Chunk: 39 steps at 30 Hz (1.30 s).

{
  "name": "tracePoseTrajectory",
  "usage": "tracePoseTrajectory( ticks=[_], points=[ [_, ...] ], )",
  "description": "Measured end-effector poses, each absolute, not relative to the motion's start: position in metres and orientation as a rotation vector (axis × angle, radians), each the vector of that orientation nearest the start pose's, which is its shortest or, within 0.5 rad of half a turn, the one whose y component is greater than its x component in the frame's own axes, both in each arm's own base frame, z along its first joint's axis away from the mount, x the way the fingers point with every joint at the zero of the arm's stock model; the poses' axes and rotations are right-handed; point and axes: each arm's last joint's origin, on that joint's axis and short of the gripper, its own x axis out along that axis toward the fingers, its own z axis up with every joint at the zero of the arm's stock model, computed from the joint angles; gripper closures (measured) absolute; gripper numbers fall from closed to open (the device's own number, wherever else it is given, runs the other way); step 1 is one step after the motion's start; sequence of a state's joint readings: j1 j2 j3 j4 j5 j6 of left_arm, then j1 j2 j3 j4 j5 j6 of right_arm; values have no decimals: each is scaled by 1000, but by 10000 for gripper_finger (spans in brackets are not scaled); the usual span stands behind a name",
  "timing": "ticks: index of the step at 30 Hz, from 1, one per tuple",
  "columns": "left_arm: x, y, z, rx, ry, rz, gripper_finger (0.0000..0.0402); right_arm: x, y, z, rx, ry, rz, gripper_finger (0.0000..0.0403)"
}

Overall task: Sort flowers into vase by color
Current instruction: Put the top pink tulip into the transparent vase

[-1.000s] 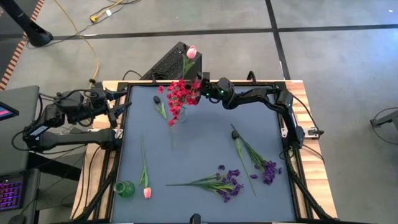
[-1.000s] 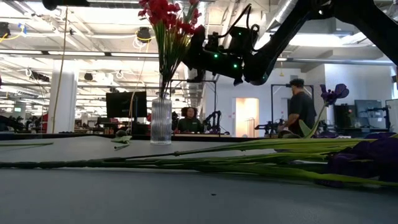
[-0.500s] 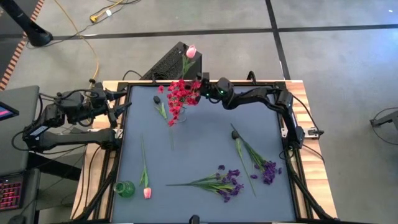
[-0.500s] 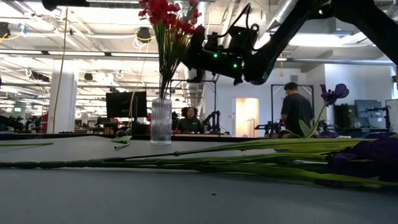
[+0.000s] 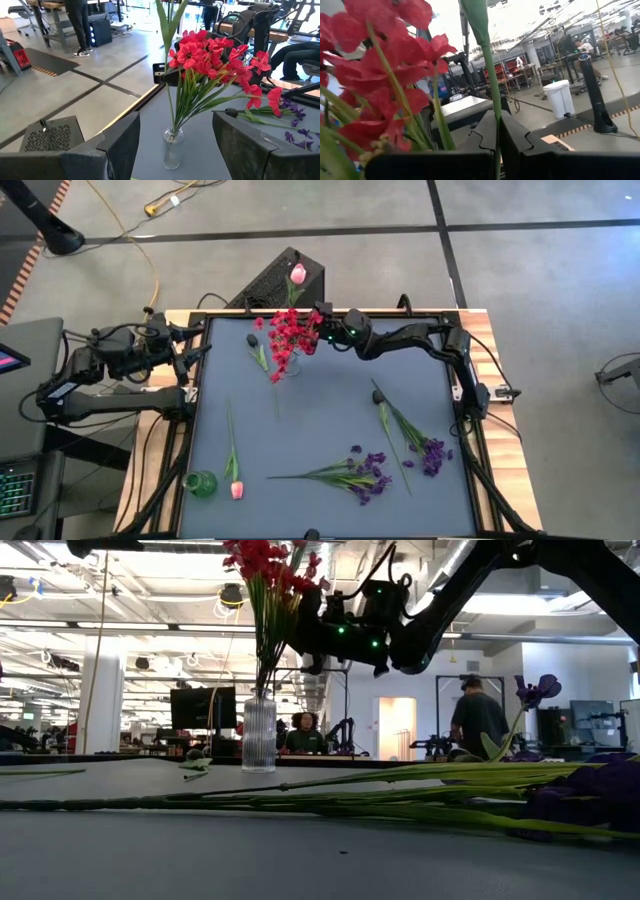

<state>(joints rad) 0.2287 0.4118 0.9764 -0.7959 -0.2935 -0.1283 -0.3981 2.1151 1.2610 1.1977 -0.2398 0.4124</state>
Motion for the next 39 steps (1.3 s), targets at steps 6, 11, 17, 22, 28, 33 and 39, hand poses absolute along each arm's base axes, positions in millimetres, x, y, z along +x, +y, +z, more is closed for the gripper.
tracePoseTrajectory(
  ticks=[6, 11, 17, 22, 28, 33, 39],
  points=[
    [43, 19, 369, -118, 200, 534, 165, 421, -171, 212, 280, -308, -109, 372],
    [43, 19, 369, -118, 200, 534, 165, 422, -171, 211, 259, -291, -114, 372],
    [43, 19, 369, -117, 201, 534, 165, 423, -171, 208, 221, -258, -123, 372],
    [43, 19, 369, -117, 201, 534, 165, 423, -171, 205, 208, -226, -130, 371],
    [43, 19, 369, -118, 201, 534, 165, 424, -171, 203, 196, -209, -133, 372],
    [43, 19, 369, -124, 199, 534, 165, 424, -171, 203, 197, -207, -132, 372],
    [43, 19, 369, -124, 199, 535, 165, 423, -171, 205, 205, -224, -125, 372]
  ],
)
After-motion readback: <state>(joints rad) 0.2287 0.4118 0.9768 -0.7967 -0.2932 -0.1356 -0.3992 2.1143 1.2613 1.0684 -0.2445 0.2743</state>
